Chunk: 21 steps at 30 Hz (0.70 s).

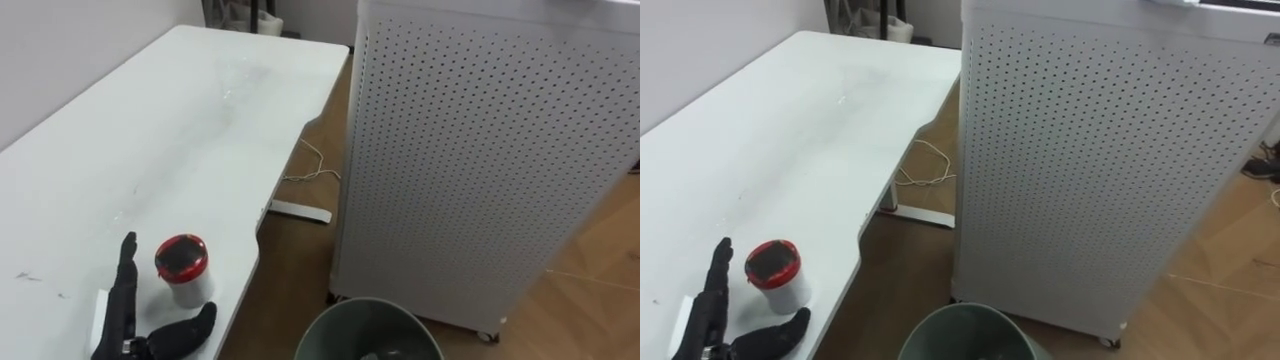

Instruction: Pick garbage

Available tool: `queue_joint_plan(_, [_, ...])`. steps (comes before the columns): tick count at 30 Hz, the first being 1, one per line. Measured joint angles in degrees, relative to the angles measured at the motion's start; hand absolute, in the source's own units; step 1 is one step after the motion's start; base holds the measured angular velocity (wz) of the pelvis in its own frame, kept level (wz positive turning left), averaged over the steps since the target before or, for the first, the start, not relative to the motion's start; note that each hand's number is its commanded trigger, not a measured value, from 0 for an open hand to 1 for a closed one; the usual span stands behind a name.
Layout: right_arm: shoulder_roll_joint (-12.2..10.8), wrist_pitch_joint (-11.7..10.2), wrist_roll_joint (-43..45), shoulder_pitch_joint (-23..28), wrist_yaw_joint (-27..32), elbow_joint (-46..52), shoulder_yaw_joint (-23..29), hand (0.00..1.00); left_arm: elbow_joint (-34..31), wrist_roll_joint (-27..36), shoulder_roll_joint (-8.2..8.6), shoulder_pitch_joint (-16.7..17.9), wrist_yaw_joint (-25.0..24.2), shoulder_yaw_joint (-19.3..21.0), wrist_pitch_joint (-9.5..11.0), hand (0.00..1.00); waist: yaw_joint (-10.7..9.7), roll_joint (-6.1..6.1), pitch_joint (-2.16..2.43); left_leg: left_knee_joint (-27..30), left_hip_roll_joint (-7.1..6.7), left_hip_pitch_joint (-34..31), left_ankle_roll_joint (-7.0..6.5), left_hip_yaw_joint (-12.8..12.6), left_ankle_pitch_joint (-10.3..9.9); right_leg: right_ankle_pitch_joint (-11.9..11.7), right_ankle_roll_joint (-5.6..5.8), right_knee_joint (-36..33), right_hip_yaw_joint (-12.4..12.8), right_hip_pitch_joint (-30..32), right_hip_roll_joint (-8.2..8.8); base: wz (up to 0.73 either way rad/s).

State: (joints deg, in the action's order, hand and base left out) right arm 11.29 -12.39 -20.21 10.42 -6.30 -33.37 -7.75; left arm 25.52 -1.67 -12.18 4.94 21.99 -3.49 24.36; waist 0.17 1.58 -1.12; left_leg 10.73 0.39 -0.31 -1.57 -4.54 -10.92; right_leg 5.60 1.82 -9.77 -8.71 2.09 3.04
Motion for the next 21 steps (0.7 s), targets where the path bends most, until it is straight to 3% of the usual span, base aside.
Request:
queue_joint_plan(5, [0.12,0.00,0.04,0.00,0.01,0.08,0.00,1.00,1.06,-0.02,0.04,-1.06,0.53,-0.03,-0.10,0.00,-0.02,-0.13,0.07,0.01,0.01,-0.01,0.00,-0.02,0.00,0.00,0.00,0.00,0.01,0.03,-0.03,0.00])
queue_joint_plan(14, [0.10,0.00,0.24,0.15,-0.27,0.08,-0.03,1.00,0.75,1.10,0.68,-4.52,1.29,-1.28,-2.83,0.00,-1.57,-0.75,0.14,0.01,0.09,0.03,-0.01,-0.19,-0.01,-0.01,-0.02,-0.01,0.68,0.15,-0.14,-0.02])
queue_joint_plan(15, [0.10,0.01,0.27,0.21,-0.28,0.08,-0.03,1.00,0.70,1.07,0.95,-5.34,1.20,-1.31,-2.83,0.69,-1.71,-0.81,0.15,0.00,0.10,0.00,-0.01,-0.17,-0.01,-0.02,-0.03,0.00,0.71,0.18,-0.16,-0.05])
queue_joint_plan(16, [0.10,0.01,0.28,0.28,-0.28,0.08,-0.03,1.00,0.69,1.07,1.04,-5.79,1.16,-1.32,-2.83,1.00,-1.86,-0.83,0.17,-0.01,0.11,0.01,-0.01,-0.17,-0.01,-0.02,-0.03,-0.01,0.71,0.19,-0.17,0.00])
queue_joint_plan(21, [0.13,0.01,0.48,0.63,-0.64,0.05,-0.02,1.00,0.26,1.05,1.21,-7.41,1.16,-1.36,-2.83,1.00,-2.83,-1.01,0.26,-0.37,0.14,0.76,-0.01,-0.22,-0.01,-0.02,-0.03,0.01,0.95,-0.12,-0.24,-0.03])
